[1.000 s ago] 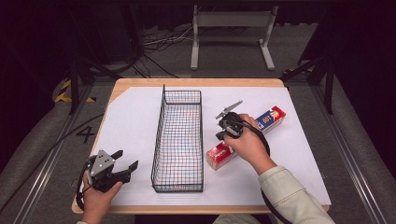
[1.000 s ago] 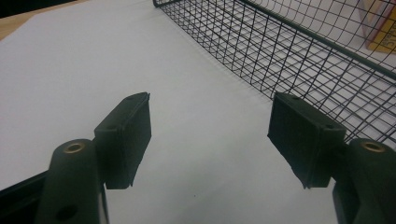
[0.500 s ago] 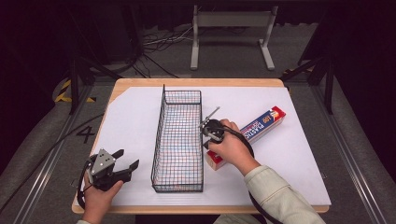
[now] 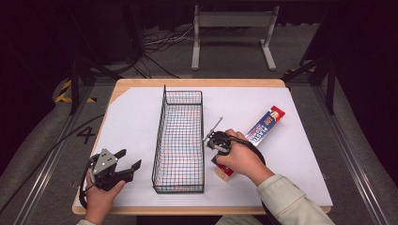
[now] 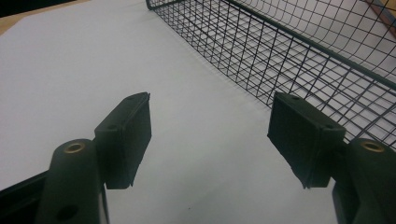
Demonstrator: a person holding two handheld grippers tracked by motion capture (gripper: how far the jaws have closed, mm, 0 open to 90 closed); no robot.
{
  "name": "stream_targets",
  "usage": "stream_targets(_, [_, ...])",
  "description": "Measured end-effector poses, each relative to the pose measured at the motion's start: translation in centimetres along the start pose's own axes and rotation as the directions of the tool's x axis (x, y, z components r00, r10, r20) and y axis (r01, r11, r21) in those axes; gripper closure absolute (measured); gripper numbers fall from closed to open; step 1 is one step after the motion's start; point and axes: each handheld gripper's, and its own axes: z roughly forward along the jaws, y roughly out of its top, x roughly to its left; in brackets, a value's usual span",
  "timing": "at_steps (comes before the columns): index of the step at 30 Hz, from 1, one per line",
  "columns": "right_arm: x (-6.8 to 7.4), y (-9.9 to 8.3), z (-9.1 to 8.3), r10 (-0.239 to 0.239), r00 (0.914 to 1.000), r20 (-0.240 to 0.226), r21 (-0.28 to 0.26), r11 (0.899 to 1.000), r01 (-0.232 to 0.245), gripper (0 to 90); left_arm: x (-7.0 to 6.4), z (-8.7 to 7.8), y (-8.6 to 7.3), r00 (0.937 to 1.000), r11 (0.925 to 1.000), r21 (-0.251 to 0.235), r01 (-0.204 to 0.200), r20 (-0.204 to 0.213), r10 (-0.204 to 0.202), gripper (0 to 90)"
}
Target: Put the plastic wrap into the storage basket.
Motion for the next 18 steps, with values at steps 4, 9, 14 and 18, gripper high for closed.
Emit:
stream_targets(4, [0.6, -1.5, -0.2, -0.005, 0.9999, -0.01, 0.055, 0.998, 0.005, 90.0, -0.1, 0.2, 0.1, 1.0, 1.0, 0.001, 0.003, 0.003, -0.003, 30.3])
stream_targets(9, [1.0, -3.2, -0.7, -0.009, 1.0, -0.002, 0.095, 0.995, 0.009, 90.0, -0.1, 0.4, 0.3, 1.0, 1.0, 0.002, 0.0, 0.007, 0.0, 30.3])
stream_targets(14, [1.2, -4.9, -1.1, -0.002, 0.9999, 0.016, 0.124, 0.992, 0.0, 90.0, -0.1, 0.6, 0.3, 1.0, 1.0, 0.002, -0.003, 0.008, 0.003, 30.4])
stream_targets(18, [0.8, -6.2, -1.5, 0.015, 0.9997, 0.021, 0.153, 0.988, -0.018, 90.0, -0.1, 0.6, 0.3, 1.0, 1.0, 0.002, -0.003, 0.008, 0.003, 30.4])
